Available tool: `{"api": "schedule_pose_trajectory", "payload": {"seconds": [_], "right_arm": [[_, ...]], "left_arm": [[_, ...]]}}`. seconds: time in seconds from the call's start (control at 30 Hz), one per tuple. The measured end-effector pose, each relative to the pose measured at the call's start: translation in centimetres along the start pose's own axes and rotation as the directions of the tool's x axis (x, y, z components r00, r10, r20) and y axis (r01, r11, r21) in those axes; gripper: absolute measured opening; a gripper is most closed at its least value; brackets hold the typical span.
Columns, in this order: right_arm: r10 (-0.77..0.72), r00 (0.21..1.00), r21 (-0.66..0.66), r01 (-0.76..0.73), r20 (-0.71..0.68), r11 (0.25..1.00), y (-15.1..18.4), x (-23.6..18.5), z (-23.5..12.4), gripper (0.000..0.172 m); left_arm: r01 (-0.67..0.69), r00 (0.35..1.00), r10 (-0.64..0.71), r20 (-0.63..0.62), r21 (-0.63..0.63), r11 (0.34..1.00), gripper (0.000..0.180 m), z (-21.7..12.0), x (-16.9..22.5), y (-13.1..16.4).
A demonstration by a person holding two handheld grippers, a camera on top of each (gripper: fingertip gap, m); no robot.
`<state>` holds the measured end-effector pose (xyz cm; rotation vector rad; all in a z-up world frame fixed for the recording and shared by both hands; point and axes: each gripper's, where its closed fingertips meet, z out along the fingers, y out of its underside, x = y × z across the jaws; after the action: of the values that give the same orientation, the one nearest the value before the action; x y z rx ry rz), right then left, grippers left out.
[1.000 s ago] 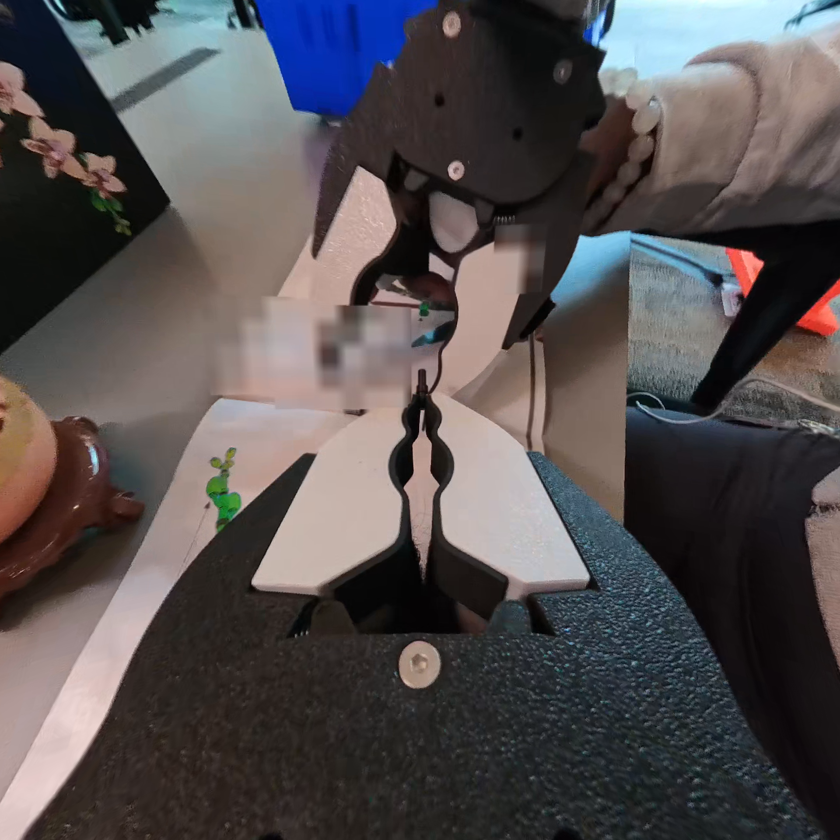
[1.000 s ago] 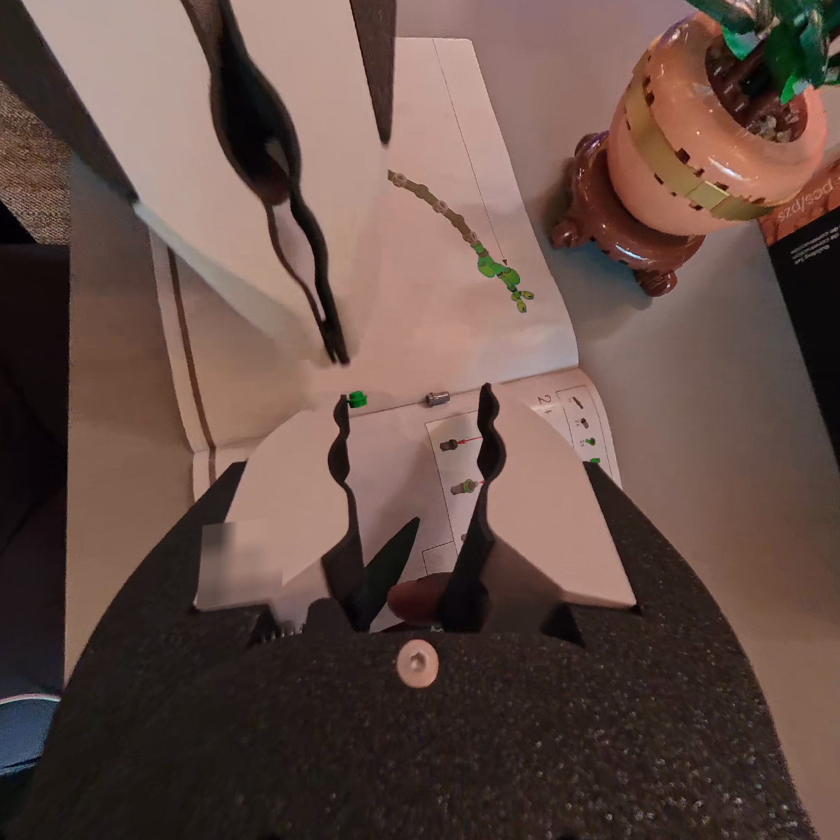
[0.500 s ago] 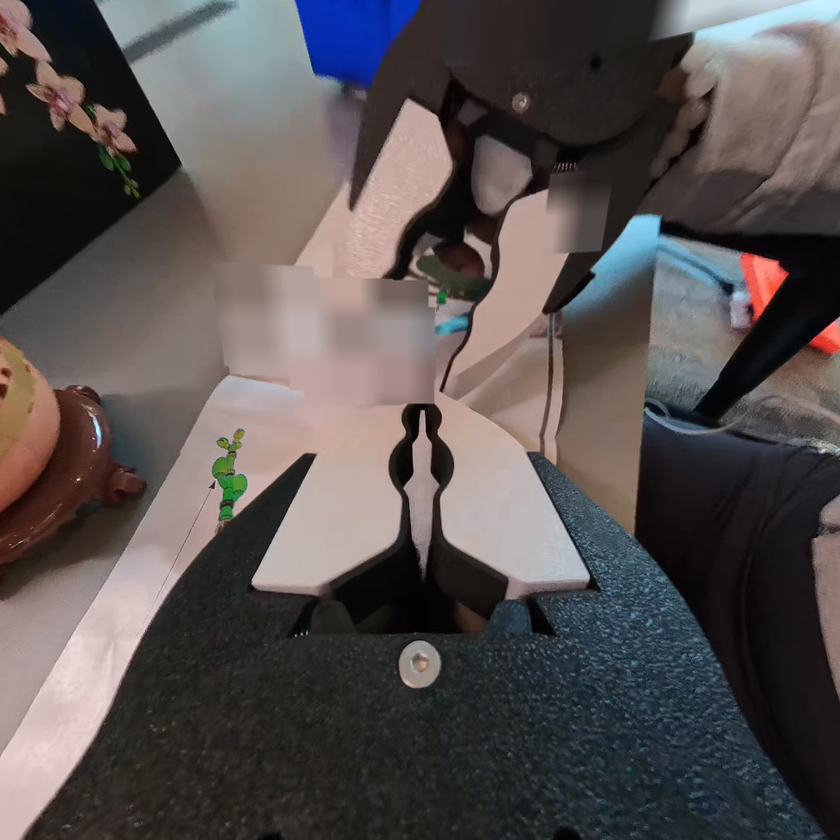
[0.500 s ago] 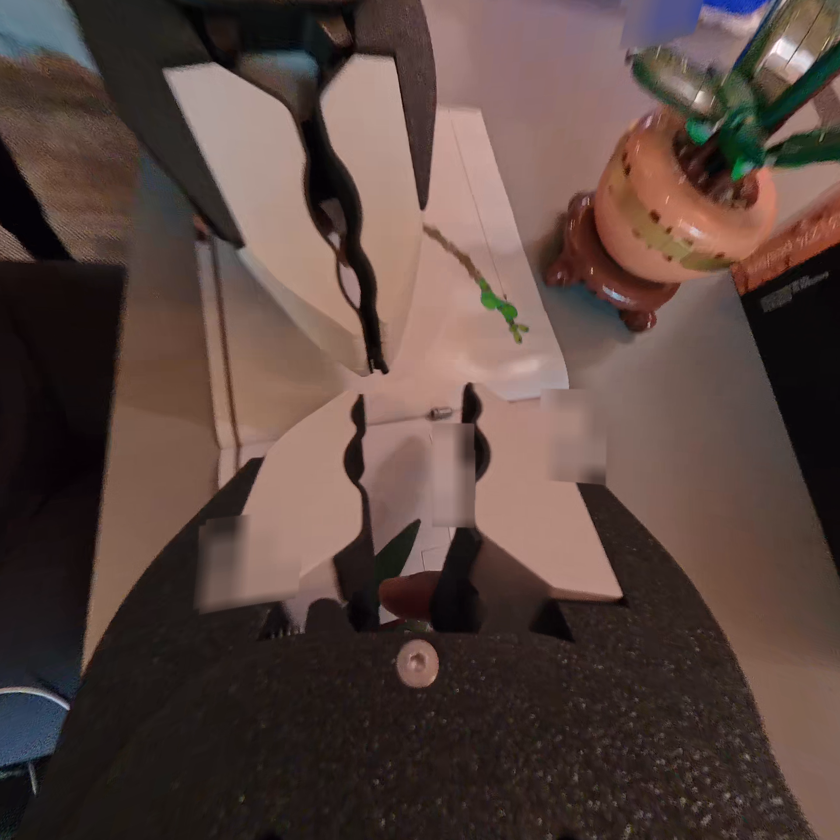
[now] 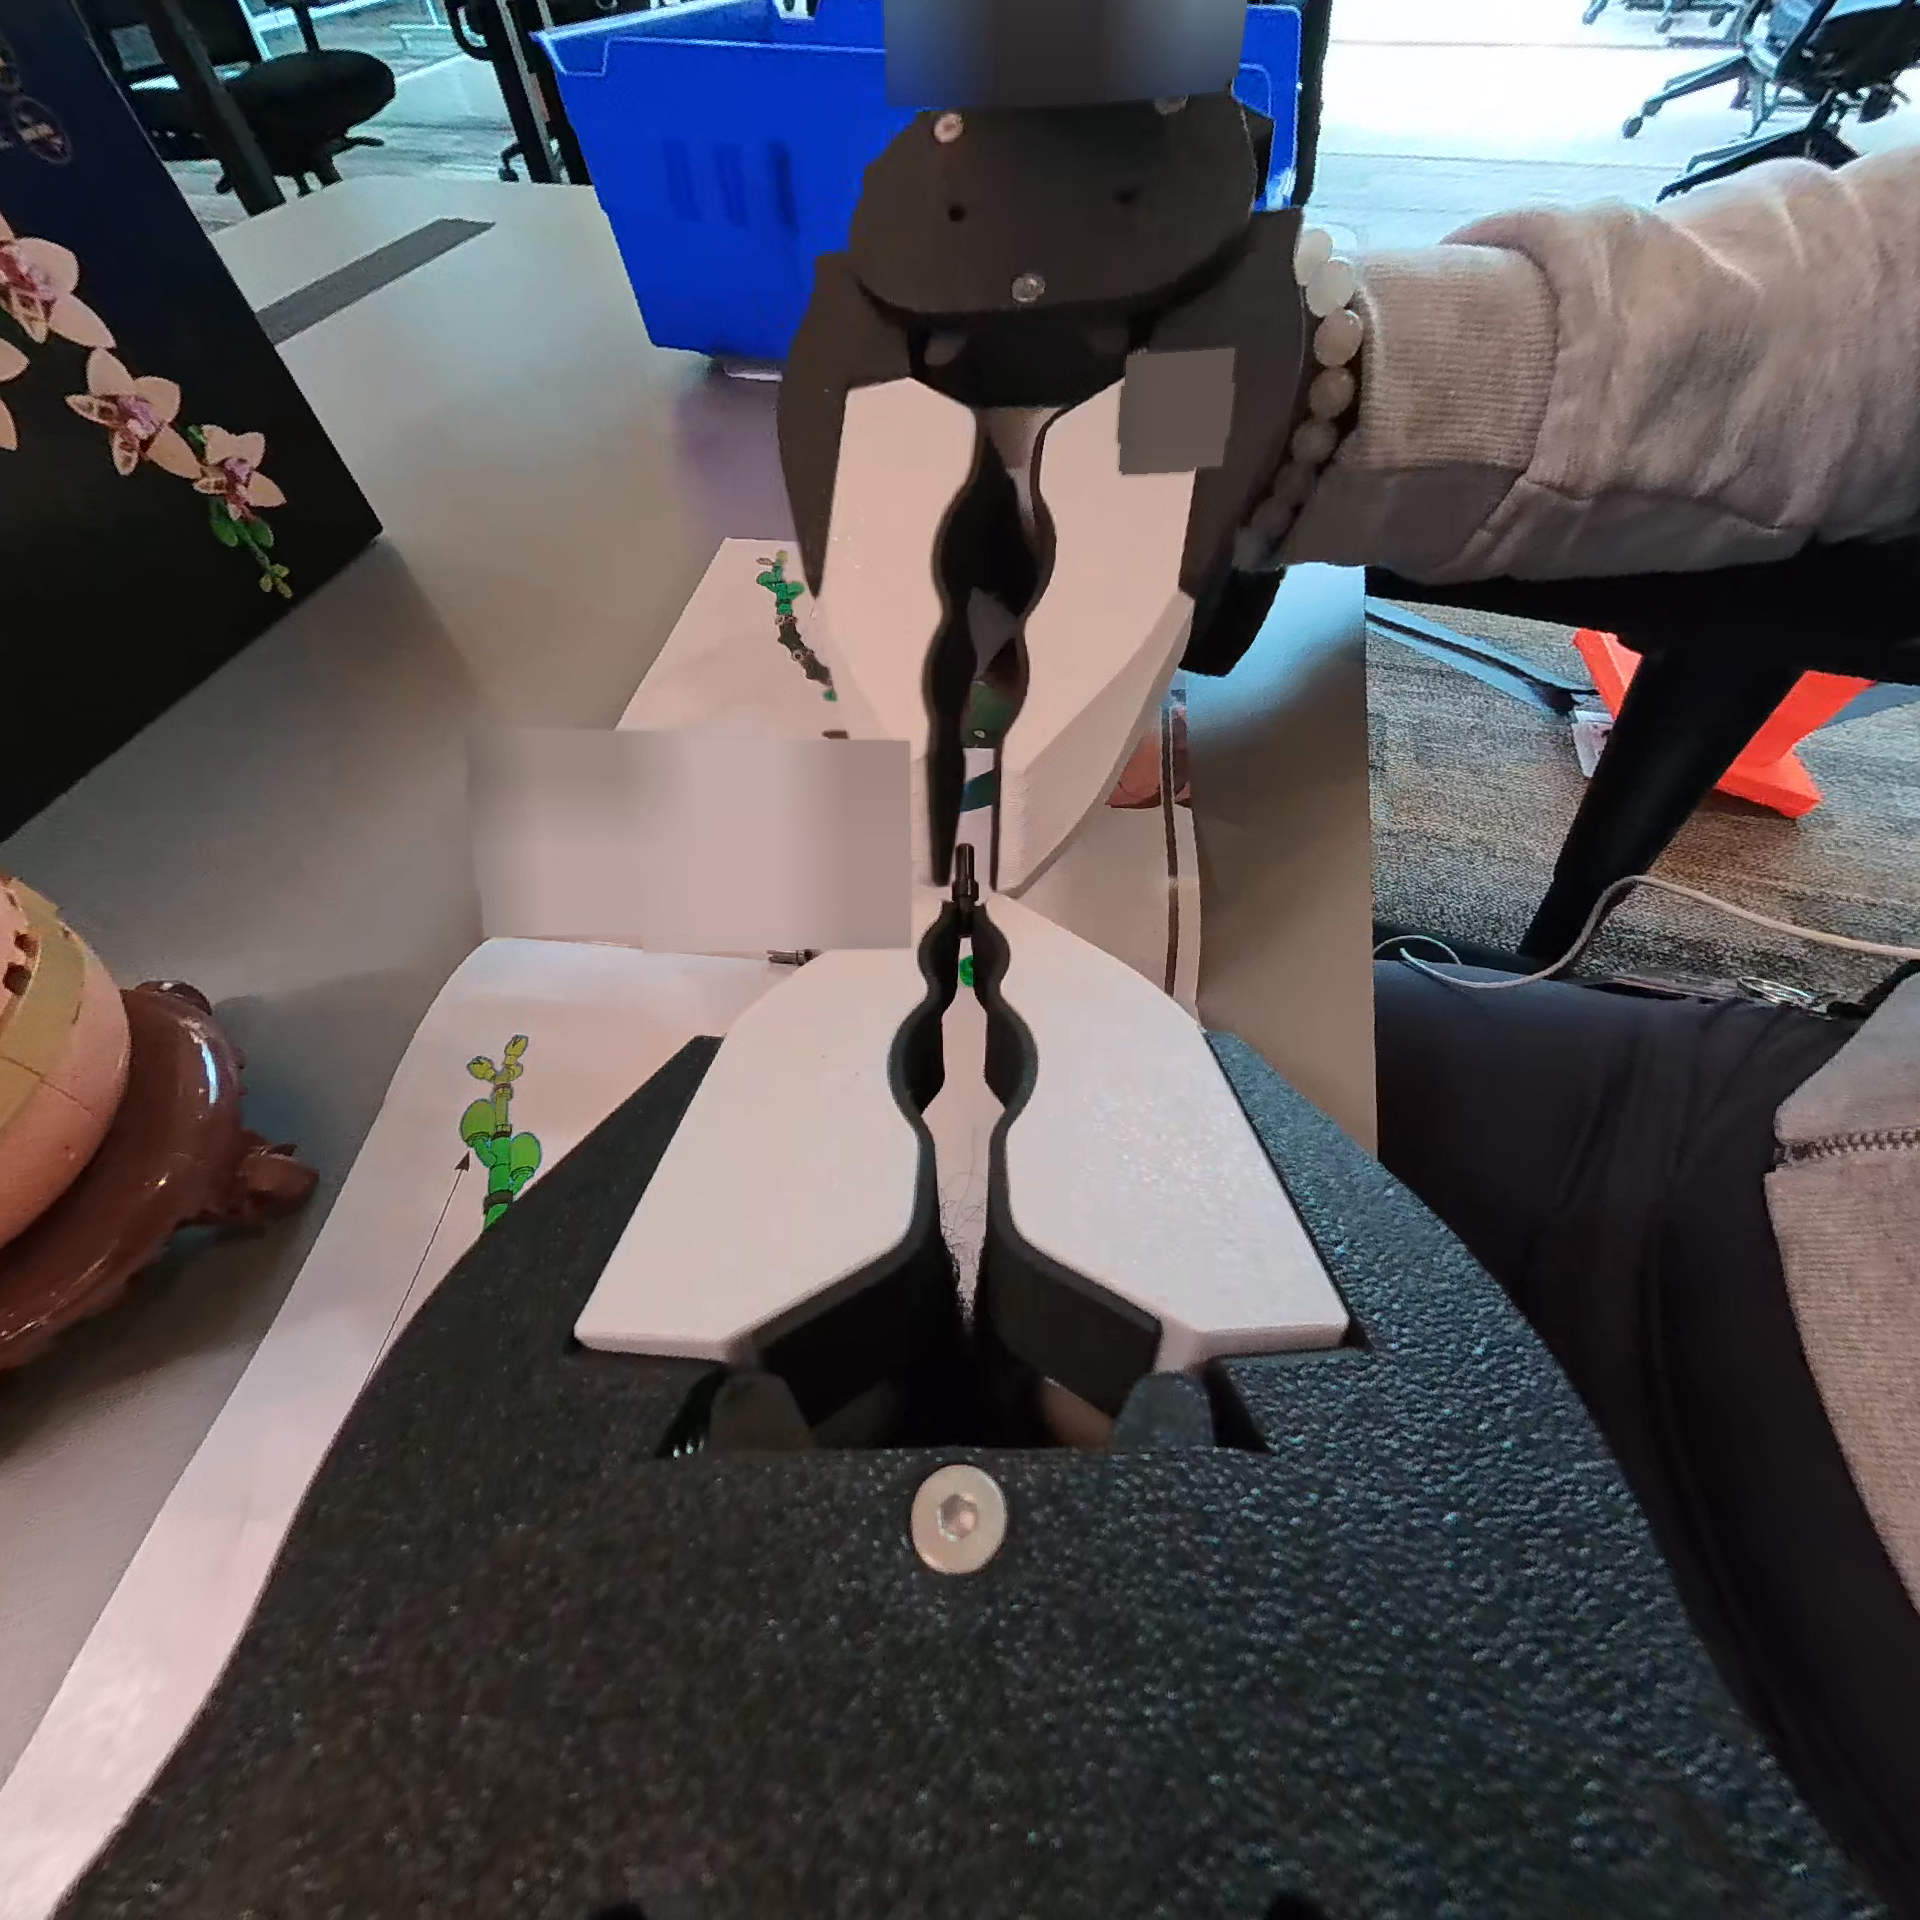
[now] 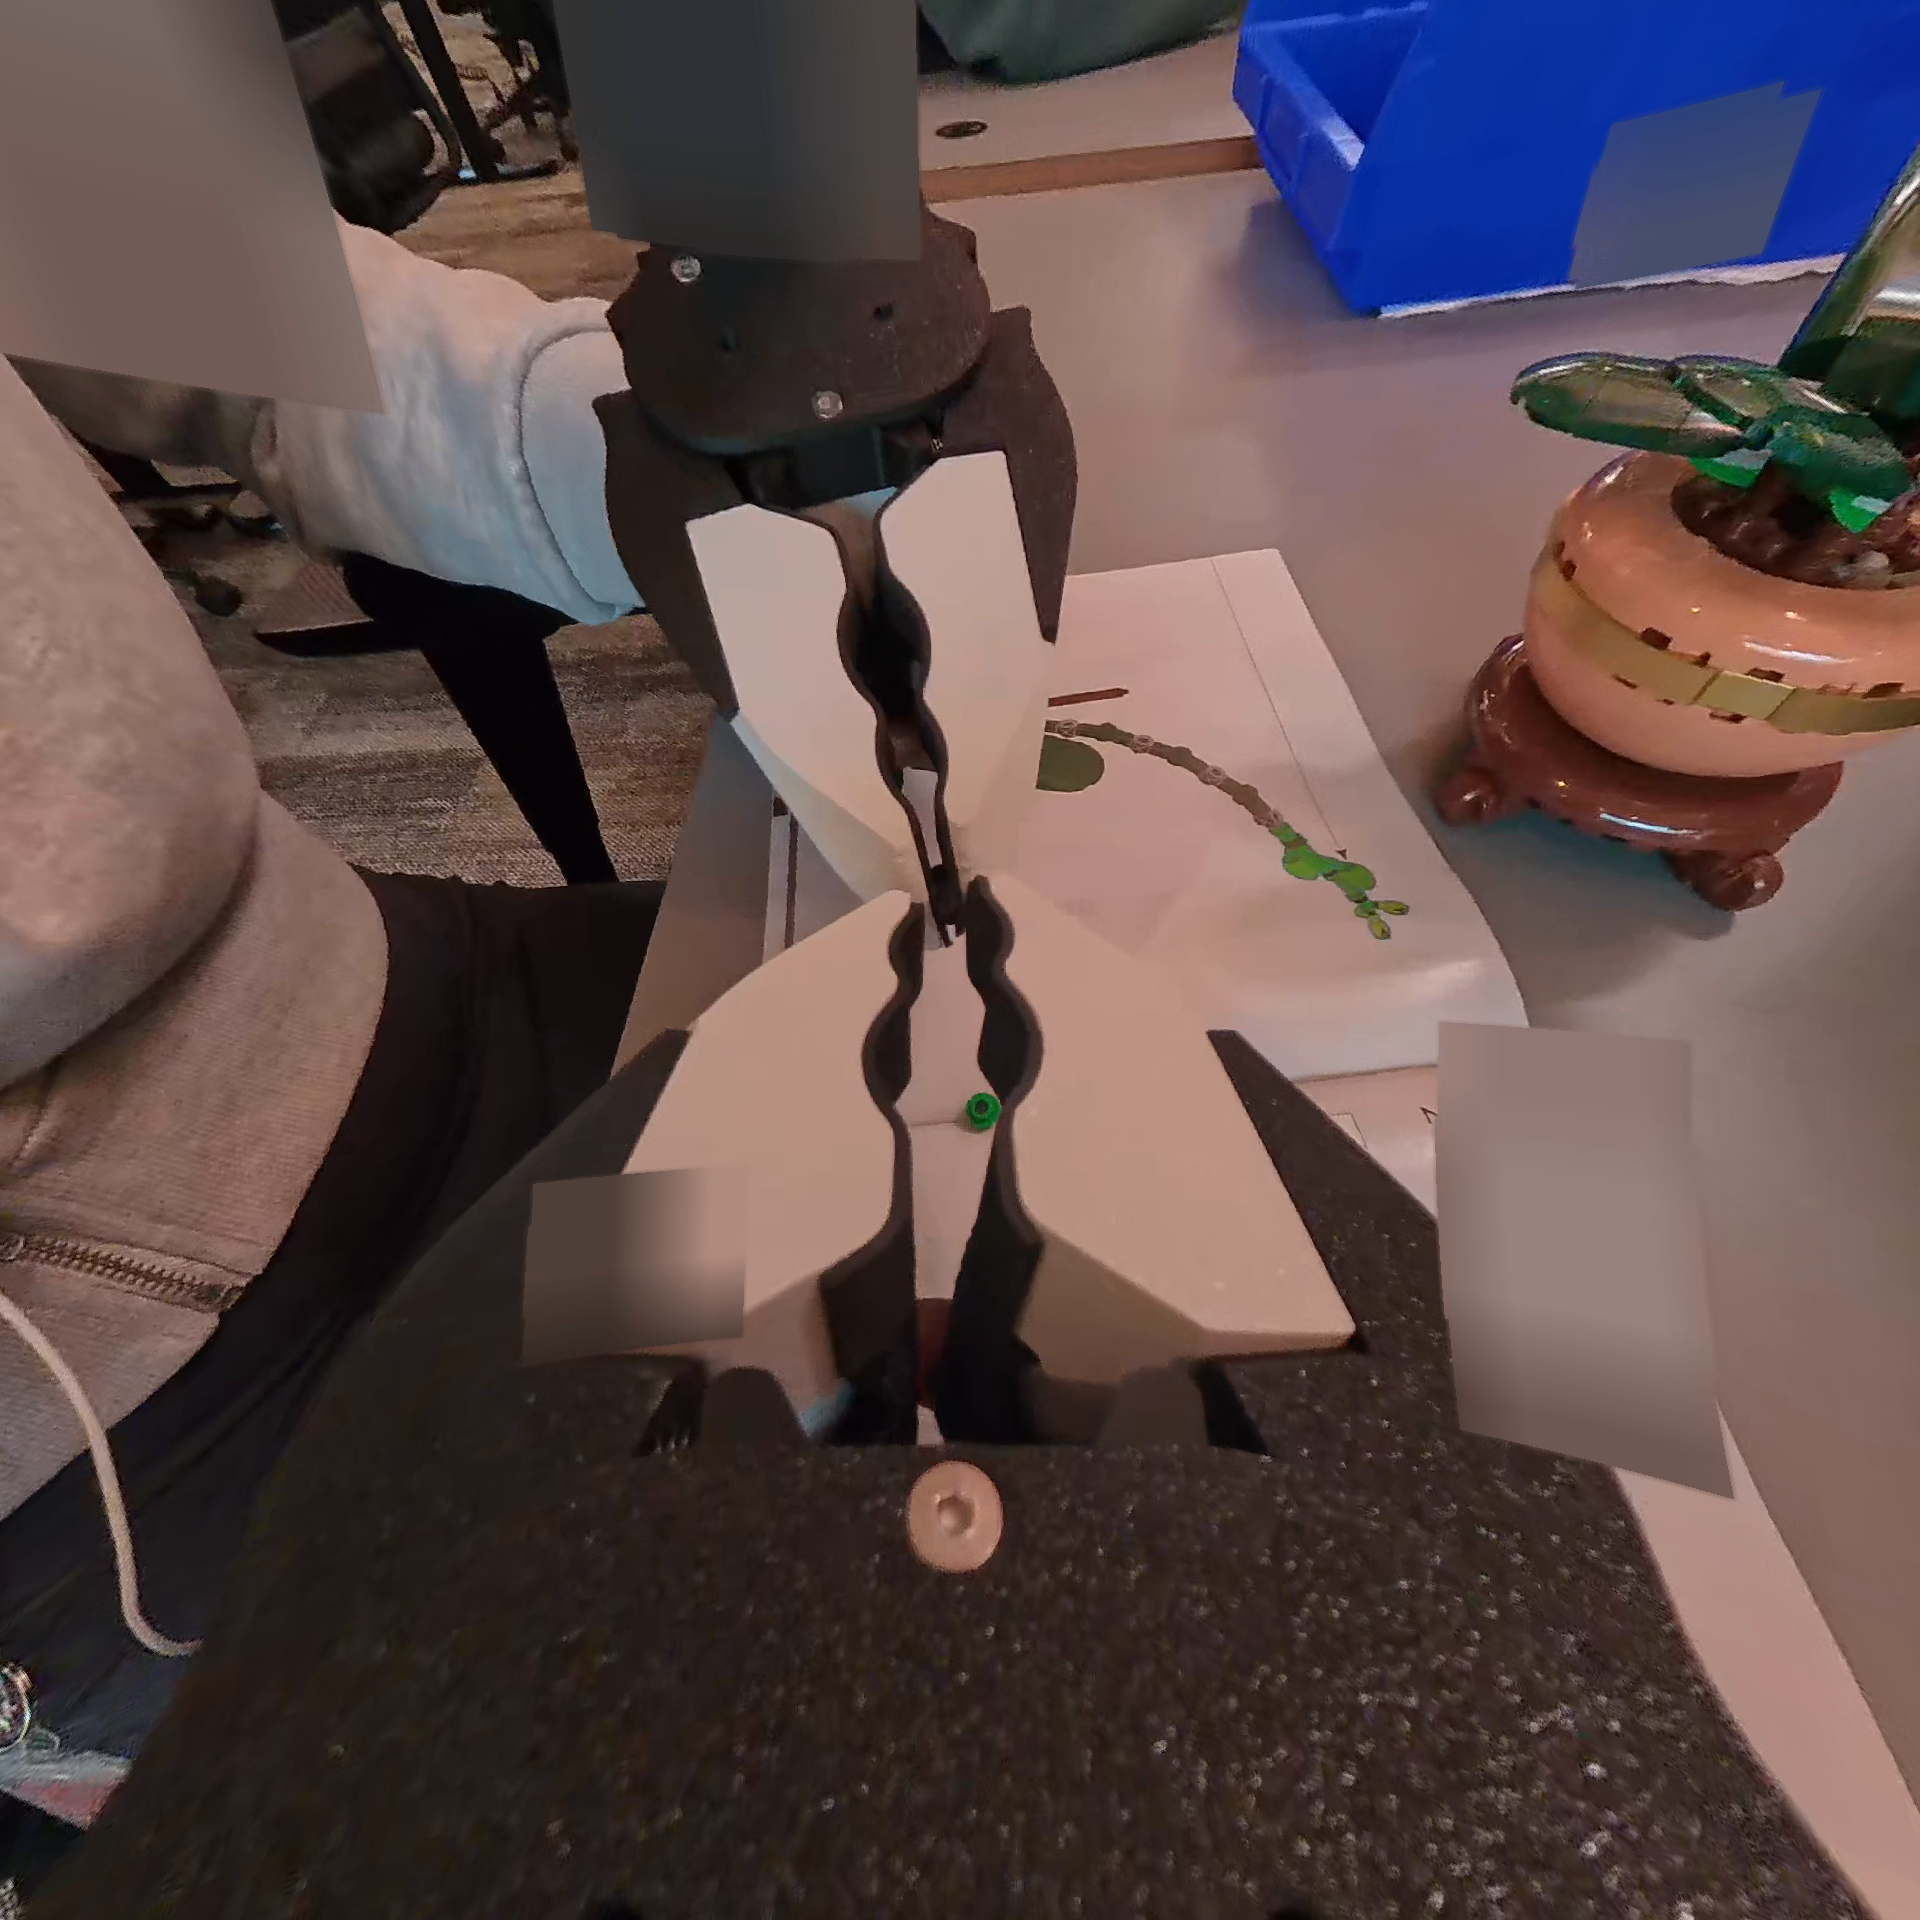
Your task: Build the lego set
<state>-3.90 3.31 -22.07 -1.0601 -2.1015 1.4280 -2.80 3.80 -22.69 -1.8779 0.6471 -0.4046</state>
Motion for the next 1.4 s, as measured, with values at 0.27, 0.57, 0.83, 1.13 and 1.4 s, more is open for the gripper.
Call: {"api": "schedule_pose_trajectory", "payload": {"seconds": [0.27, 0.57, 0.83, 1.13, 1.4], "right_arm": [[-0.014, 0.999, -0.005, 0.014, 0.035, 1.0, -0.2, -0.5, -0.2, 0.002], [0.035, 0.999, 0.074, -0.038, 0.04, 0.997, -1.3, 0.1, -1.8, 0.002], [-0.056, 0.976, -0.239, 0.004, -0.209, 0.971, 2.5, 3.2, -3.0, 0.003], [0.071, 0.923, -0.243, -0.174, -0.379, 0.954, 4.2, 3.7, -1.4, 0.002], [0.05, 0.619, -0.075, -0.175, -0.784, 0.982, 4.3, 2.6, -3.1, 0.002]], "left_arm": [[-0.024, 0.999, 0.025, -0.022, 0.014, 1.0, 0.003, 0.0, 0.4, -0.2], [-0.116, 0.993, 0.116, 0.038, 0.006, 0.993, 0.016, -0.1, 0.1, 0.0], [-0.093, 0.987, 0.101, 0.121, -0.067, 0.993, 0.015, -0.5, -1.6, 1.0], [-0.222, 0.972, 0.233, 0.029, -0.208, 0.953, 0.006, -0.8, -3.9, 1.4], [-0.193, 0.978, 0.15, -0.144, -0.363, 0.912, 0.0, 2.7, -5.6, 1.8]]}}
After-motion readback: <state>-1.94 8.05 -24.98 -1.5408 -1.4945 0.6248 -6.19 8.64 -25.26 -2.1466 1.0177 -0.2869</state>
